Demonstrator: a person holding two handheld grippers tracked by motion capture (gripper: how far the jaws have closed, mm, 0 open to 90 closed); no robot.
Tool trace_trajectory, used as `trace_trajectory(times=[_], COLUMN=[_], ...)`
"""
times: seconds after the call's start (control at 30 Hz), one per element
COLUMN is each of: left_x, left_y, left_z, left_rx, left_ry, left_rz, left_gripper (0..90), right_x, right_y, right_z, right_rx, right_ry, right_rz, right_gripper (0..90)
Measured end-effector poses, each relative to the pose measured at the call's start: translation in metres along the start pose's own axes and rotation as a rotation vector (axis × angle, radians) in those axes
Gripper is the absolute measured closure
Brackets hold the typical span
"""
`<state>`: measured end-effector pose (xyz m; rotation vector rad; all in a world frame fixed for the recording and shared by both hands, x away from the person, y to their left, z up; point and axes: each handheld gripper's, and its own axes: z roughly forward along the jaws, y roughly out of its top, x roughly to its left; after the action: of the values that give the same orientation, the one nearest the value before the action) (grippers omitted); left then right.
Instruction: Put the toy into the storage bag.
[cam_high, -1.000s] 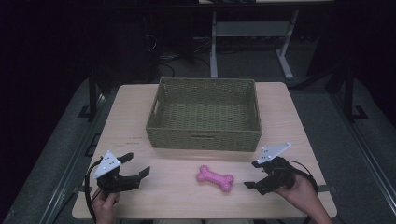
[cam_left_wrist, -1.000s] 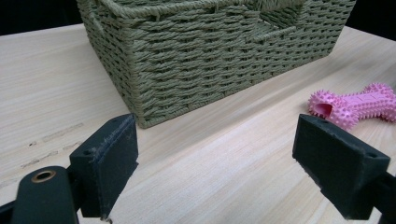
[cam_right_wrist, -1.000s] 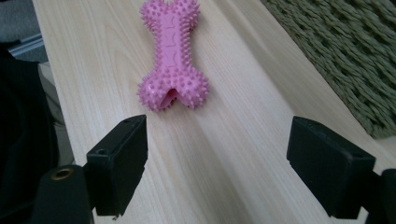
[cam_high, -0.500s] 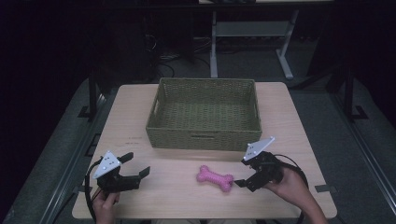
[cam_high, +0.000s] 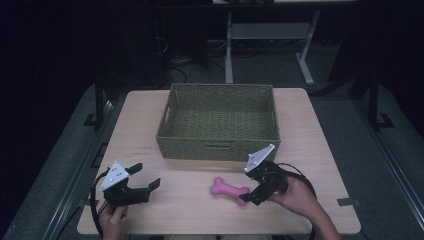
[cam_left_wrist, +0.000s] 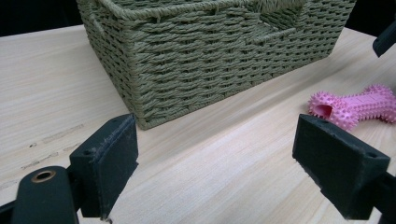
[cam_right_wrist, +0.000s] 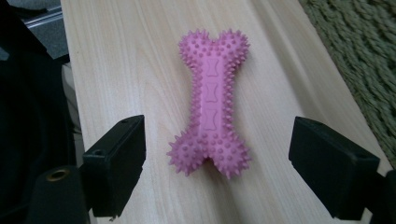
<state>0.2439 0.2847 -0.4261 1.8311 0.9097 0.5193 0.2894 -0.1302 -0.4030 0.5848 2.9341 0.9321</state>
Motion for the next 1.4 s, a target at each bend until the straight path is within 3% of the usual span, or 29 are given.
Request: trace_trajectory(times=[0.27,0.57,0.93,1.17,1.4], left_x=[0.000,0.001,0.001,0.002,0.002], left_y=[0.000,0.000,0.000,0.000,0.000], left_z=[0.000,-0.001,-0.001,-0.001,-0.001], left_rx=[0.000,-0.003,-0.002,-0.005,-0.005], left_ry=[0.002,0.004,0.005,0.004,0.004], left_rz=[0.000,0.004,0.006,-0.001,-0.004], left_gripper=[13.8,13.8,13.9,13.9,13.9], right_x=[0.002,0.007,0.005,0.006,0.007], right_y=[0.010,0.021,0.027,0.031,0.033], right_z=[0.011,0.029,0.044,0.056,0.064], right_rx=[0.036,0.073,0.114,0.144,0.174], right_ry=[0.013,0.014,-0.004,0.004,-0.032], right_rz=[-0.012,-0.058,-0.064,-0.067,-0.088], right_gripper=[18.4,20.2,24.1,33.6,47.5])
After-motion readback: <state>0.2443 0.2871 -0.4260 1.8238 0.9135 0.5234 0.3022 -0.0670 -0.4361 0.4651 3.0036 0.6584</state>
